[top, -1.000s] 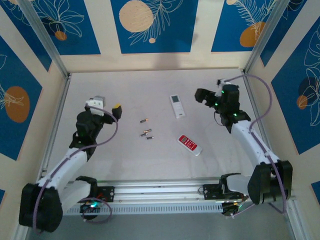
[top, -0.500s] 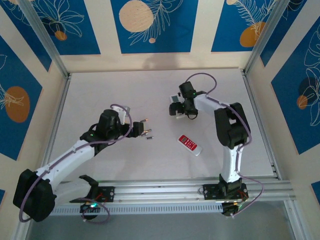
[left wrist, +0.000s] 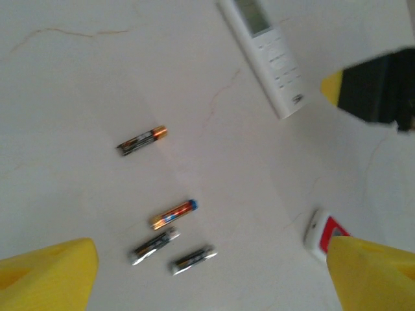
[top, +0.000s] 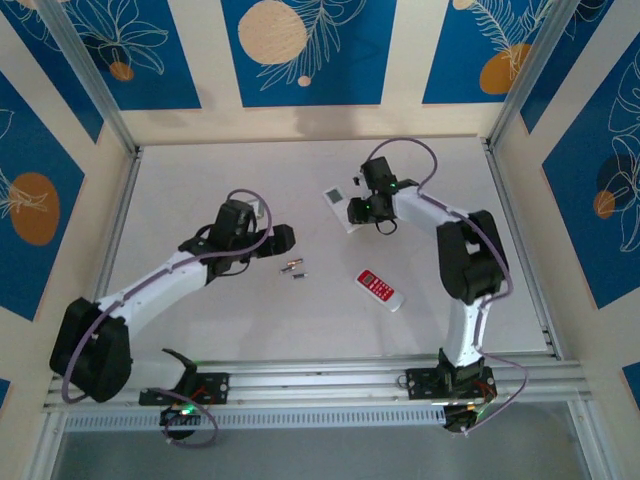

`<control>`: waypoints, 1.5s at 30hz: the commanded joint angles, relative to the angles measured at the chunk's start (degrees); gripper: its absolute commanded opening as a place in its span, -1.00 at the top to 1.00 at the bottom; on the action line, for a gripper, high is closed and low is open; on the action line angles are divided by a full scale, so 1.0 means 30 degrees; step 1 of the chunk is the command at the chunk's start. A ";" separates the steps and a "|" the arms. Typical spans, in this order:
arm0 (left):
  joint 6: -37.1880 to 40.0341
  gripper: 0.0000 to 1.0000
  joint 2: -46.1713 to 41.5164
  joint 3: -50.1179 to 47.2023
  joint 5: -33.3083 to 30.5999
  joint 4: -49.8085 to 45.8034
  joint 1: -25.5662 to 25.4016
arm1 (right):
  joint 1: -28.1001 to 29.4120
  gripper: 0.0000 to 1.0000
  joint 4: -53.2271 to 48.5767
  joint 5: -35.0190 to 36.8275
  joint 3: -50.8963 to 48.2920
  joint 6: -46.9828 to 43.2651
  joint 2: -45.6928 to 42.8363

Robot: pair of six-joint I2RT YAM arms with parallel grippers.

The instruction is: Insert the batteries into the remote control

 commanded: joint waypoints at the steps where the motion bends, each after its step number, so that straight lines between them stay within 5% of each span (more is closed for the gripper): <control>1: -0.2352 -0.74 0.1070 0.1491 0.2344 0.2318 0.0137 | 0.0250 0.27 0.0928 -0.3632 -0.2124 -0.0180 -0.2874; 5: -0.3275 -0.67 0.2644 0.2921 0.3397 0.3975 0.0147 | 0.0681 0.22 0.1967 -0.4209 -0.3721 0.0366 -0.4507; 8: -0.3316 -0.67 0.3446 0.3689 0.3421 0.3536 0.0127 | 0.0701 -0.45 0.1973 -0.1769 -0.3503 -0.0244 -0.3872; 10: -0.2979 -0.67 0.3474 0.3583 0.2957 0.3154 0.0100 | 0.0738 -0.64 0.2136 -0.0560 -0.2939 -0.1607 -0.2727; 20: -0.1003 -0.76 0.1541 0.1496 0.0735 0.0397 0.0140 | 0.0969 -0.71 -0.2064 0.2908 0.4983 -0.5721 0.4531; 29: -0.0973 -0.83 0.1546 0.1337 0.0523 0.0204 0.0150 | 0.1911 -0.42 -0.5304 0.4542 0.6947 -0.5590 0.6985; 37: -0.1499 -0.89 0.1583 0.1051 0.0642 0.0462 0.0157 | 0.1829 -0.06 -0.6946 0.3342 0.7814 -0.4948 0.7699; 40: -0.2132 -0.94 0.1538 0.1098 0.0581 0.0418 0.0157 | 0.2160 0.04 -0.5897 0.4379 0.7007 -0.5089 0.6522; 45: -0.3691 -0.99 0.1793 0.1350 0.1713 0.1850 0.0344 | 0.2021 0.10 -0.3152 0.0430 0.4405 -0.3753 0.2077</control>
